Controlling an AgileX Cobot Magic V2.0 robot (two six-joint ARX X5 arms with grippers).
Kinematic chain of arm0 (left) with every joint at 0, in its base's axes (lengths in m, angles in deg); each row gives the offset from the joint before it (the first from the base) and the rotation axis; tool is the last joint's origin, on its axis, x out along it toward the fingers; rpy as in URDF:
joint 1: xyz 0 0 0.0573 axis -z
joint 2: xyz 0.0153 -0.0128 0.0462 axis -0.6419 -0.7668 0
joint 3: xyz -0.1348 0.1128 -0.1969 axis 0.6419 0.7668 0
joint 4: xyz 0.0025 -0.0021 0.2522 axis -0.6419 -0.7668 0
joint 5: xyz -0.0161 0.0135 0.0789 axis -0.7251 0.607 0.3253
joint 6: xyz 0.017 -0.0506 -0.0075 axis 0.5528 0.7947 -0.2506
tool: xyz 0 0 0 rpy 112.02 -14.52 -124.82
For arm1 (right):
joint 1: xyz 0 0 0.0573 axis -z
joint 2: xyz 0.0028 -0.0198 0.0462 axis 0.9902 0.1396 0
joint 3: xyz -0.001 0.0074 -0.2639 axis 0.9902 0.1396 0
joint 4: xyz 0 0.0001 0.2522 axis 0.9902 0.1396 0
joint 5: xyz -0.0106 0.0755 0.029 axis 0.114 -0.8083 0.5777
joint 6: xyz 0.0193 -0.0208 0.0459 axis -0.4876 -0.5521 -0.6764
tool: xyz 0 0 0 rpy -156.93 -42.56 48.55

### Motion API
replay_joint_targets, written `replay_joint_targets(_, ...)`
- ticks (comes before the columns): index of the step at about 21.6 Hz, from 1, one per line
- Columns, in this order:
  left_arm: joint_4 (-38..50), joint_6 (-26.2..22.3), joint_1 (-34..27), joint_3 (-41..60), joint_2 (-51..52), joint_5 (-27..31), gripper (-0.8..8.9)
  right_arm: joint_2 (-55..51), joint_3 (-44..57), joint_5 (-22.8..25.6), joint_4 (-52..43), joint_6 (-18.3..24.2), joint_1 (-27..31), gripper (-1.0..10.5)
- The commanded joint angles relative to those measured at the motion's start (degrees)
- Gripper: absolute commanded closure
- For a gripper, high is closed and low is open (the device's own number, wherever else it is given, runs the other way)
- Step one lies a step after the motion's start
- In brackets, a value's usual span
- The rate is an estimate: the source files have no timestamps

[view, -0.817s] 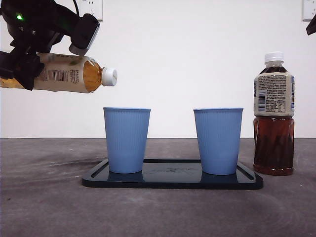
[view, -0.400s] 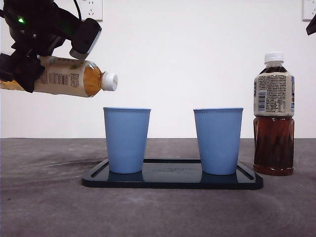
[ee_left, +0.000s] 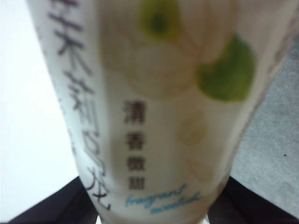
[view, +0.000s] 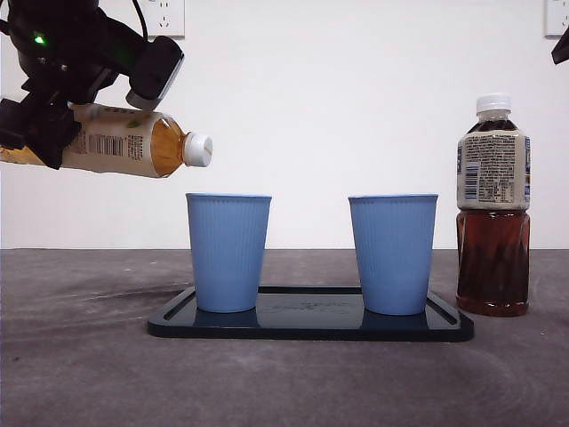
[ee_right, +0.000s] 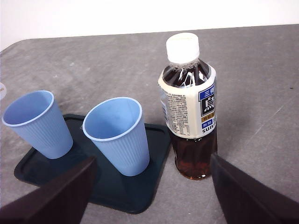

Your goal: Pour the drink into the cup

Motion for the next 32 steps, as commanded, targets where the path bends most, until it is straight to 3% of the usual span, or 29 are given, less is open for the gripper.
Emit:
replay_joint_targets(1,1.57,0.13,0.59,-2.19,-0.39,1.33,6.03,0.09,-0.9,-0.15,-0.31,0.68,-0.31,5.6)
replay_joint_targets(13,1.6,0.5,0.59,-2.19,-0.39,1.33,6.03,0.07,-0.9,-0.15,-0.11,0.68,-0.31,5.6)
replay_joint_targets(16,2.21,5.25,0.59,-2.19,-0.39,1.33,6.03,0.09,-0.9,-0.15,0.13,0.68,-0.31,5.6)
replay_joint_targets(19,2.91,13.62,0.57,-2.19,-0.2,1.05,6.04,0.09,-0.9,-0.15,0.13,0.68,-0.31,5.6)
replay_joint_targets(22,2.82,24.2,0.46,-2.19,0.92,-2.97,6.05,0.09,-0.9,-0.13,0.13,0.68,-0.31,5.6)
replay_joint_targets(29,2.71,56.3,-2.64,-2.14,6.27,-22.8,6.05,0.09,-0.9,-0.11,0.33,0.72,-0.31,5.6)
replay_joint_targets(32,3.98,63.39,-6.21,-2.1,6.86,-29.86,6.05,0.09,-0.9,-0.07,0.61,0.92,-0.31,5.6)
